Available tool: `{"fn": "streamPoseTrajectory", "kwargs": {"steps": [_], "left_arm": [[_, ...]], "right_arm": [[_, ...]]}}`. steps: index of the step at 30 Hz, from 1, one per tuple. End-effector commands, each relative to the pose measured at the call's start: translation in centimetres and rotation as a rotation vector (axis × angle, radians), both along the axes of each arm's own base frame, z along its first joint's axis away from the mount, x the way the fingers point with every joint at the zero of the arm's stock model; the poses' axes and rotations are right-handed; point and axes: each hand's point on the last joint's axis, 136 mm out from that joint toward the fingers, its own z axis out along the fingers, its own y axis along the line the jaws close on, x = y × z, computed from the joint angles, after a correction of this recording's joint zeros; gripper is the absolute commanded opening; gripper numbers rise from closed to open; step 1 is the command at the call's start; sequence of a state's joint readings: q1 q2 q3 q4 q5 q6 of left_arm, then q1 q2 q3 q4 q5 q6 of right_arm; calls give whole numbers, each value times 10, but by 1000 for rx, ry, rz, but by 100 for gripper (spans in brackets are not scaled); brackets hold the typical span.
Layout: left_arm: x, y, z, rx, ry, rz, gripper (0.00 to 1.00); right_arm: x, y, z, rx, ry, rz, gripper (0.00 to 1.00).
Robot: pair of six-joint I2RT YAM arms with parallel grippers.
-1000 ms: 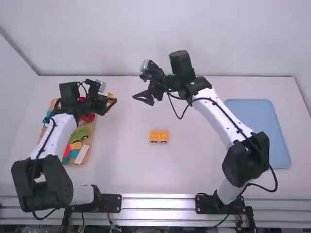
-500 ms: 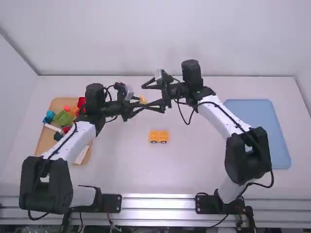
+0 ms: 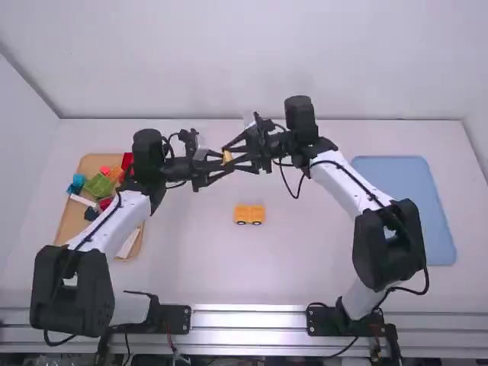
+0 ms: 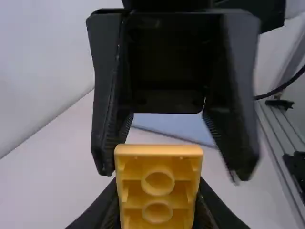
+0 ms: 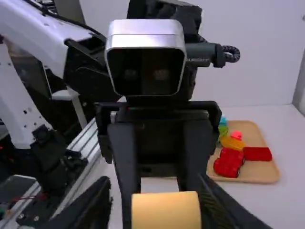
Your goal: Assemble lego blocks to make yellow taxi
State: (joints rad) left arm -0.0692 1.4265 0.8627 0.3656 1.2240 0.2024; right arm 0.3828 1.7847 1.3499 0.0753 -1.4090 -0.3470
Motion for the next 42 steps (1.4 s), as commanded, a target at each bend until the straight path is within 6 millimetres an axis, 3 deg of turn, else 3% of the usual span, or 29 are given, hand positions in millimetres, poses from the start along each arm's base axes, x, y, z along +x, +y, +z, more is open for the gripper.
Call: {"fn": "streamPoseTrajectory", "kwargs": {"steps": [1, 9, 19, 23, 24, 28, 33, 35, 38, 42], "left_arm": [[-8, -2, 8, -8, -29, -28, 9], [-8, -2, 9, -11, -30, -28, 9], [-6, -2, 15, -27, -28, -22, 13], [-5, 0, 14, -25, -22, -15, 56], [-4, -1, 13, -23, -15, -11, 99], [11, 5, -5, 17, 73, 105, 99], [34, 30, -54, 150, 269, 362, 99], [37, 38, -65, 187, 307, 419, 99], [40, 47, -76, 228, 336, 483, 99], [42, 51, -80, 245, 344, 512, 99]], "right_arm": [[-8, 4, -3, 6, 17, 41, 41], [-8, 4, -3, 5, 19, 39, 36], [-9, 4, -4, 11, -1, 42, 22], [-8, 4, -4, 11, -2, 40, 21], [-5, 2, -3, 10, -6, 30, 20], [34, -5, -13, -92, 52, -201, 10], [82, -37, -35, -317, 119, -626, 8], [86, -51, -46, -424, 144, -747, 9], [86, -91, -81, -689, 266, -1029, 6], [51, -130, -131, -988, 479, -1230, 6]]}}
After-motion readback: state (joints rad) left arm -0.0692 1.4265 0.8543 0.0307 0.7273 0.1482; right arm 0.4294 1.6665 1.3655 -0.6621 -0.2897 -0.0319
